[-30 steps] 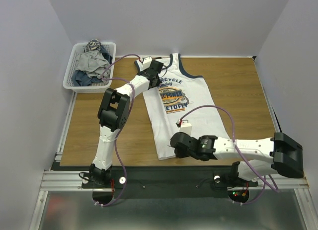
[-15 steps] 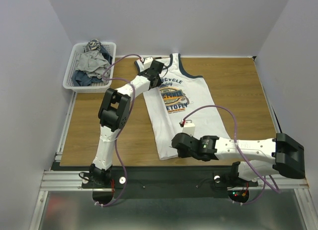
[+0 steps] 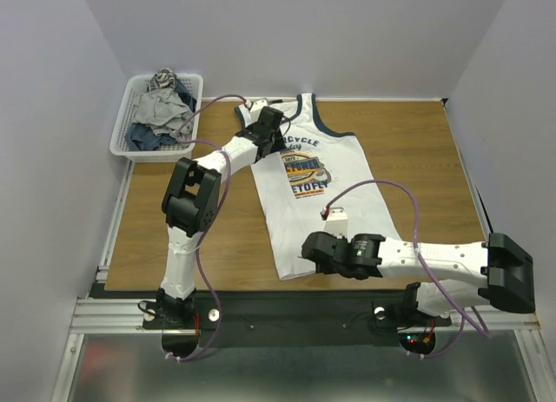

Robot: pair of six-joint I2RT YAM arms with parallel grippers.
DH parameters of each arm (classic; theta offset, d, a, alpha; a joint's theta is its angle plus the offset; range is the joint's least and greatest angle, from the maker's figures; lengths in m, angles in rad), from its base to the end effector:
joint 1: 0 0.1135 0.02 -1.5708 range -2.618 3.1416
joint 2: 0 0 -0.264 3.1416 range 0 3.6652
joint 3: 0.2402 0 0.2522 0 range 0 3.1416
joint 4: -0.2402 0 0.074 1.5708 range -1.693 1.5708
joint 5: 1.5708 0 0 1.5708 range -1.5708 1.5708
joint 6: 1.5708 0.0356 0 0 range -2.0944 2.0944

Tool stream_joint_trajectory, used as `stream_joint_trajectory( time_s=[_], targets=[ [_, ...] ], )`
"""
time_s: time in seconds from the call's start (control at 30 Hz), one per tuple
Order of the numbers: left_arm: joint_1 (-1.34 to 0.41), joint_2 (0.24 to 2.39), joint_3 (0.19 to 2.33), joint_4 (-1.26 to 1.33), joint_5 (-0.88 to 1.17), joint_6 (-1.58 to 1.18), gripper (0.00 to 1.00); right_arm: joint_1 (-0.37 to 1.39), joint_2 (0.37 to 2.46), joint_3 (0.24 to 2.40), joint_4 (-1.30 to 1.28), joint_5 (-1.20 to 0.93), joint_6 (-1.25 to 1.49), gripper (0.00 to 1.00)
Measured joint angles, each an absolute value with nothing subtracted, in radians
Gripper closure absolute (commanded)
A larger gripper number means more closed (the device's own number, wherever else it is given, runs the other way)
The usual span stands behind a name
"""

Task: Fold and stack the tank tops
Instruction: Fold the tank top

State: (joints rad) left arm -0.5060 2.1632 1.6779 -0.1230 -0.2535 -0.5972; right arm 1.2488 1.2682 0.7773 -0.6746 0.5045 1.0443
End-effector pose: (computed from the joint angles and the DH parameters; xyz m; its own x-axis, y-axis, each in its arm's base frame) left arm 0.4426 -0.2351 0.2093 -0.5760 -0.3032 -0.7592 -0.0420 0.9384 -0.3429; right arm 0.0882 0.2100 0.2063 -0.8120 -0.0422 -0.5822 -0.1355 0.9838 0.1177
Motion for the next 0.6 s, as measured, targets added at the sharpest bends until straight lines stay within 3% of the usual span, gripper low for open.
stream_joint_trajectory(
  time_s=[0.17,0.33,0.6],
  targets=[
    [-0.471,2.064,1.615,-0.105,-0.241,-0.604,0.65,1.249,1.338,0.916,-0.704,0.532,0.987,0.62],
    [-0.419,2.065,1.613,-0.098,-0.231,-0.604,0.67,1.250,1.530,1.056,-0.603,0.520,0.876,0.62],
    [-0.396,2.222,1.697,-0.127,-0.170,-0.555,0.71,1.250,1.756,1.090,-0.508,0.466,0.775,0.64]
  ],
)
